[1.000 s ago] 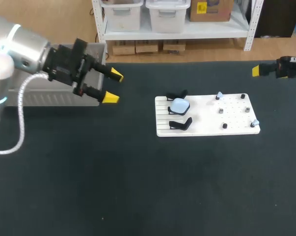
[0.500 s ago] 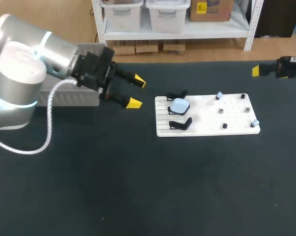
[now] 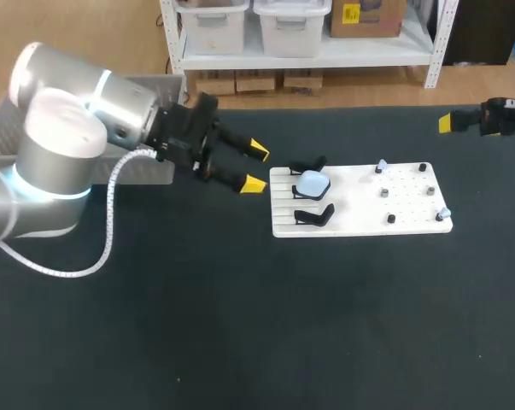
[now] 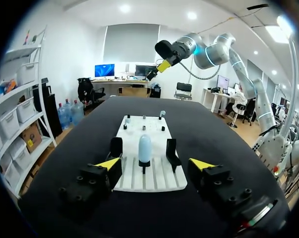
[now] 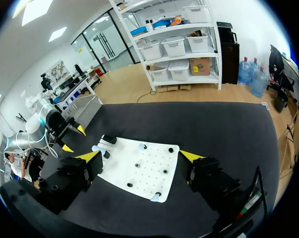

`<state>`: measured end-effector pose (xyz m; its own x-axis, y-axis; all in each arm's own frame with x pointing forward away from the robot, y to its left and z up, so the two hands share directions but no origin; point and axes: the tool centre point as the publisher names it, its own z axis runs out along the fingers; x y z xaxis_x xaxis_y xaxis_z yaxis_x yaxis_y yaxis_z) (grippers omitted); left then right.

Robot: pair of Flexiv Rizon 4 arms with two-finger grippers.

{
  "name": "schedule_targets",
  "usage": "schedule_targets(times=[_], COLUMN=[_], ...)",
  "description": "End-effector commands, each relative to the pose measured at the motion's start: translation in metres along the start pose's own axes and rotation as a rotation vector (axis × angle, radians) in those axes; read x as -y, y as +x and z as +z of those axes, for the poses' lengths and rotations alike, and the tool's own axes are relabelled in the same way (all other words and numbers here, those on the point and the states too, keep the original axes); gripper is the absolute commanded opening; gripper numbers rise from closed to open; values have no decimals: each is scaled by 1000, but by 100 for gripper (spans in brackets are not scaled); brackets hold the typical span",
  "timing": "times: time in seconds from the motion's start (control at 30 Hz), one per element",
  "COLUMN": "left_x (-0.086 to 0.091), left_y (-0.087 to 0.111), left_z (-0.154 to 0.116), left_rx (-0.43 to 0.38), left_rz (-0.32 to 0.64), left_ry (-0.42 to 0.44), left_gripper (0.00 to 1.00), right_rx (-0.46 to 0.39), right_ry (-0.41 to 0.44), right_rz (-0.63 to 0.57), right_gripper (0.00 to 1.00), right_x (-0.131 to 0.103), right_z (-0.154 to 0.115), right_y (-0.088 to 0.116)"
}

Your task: Pick up each earbud case from the left stands, insert the matching earbuds, close the lid, and place the case in the box.

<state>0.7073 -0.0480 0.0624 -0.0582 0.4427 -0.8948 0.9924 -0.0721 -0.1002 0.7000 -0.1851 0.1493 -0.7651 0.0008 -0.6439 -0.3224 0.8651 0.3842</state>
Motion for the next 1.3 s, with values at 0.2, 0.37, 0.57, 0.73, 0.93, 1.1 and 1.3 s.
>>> schedule_targets(times=[0.2,0.37,0.57,0.73,0.93,1.1,1.3], left_x=[-3,-10,-18,-20,-21,-21,-22], left_y=[6,8,8,8,8,10,10], left_z=[26,35,46,55,65,70,72], left_rx=[-18,-24,-43,-48,-42,-39,-40], left_rz=[-2,-7,-10,-11,-12,-16,-22], left_ry=[9,13,14,20,33,39,44], left_gripper=[85,84,73,70,69,67,65], right_rx=[-1,-1,-1,-1,-1,-1,-1], right_ry=[1,1,1,1,1,1,1], right_rz=[0,0,0,0,0,0,0], right_gripper=[100,100,100,100,100,100,100], right_x=[0,0,0,0,0,0,0], right_z=[0,0,0,0,0,0,0], right_y=[0,0,0,0,0,0,0])
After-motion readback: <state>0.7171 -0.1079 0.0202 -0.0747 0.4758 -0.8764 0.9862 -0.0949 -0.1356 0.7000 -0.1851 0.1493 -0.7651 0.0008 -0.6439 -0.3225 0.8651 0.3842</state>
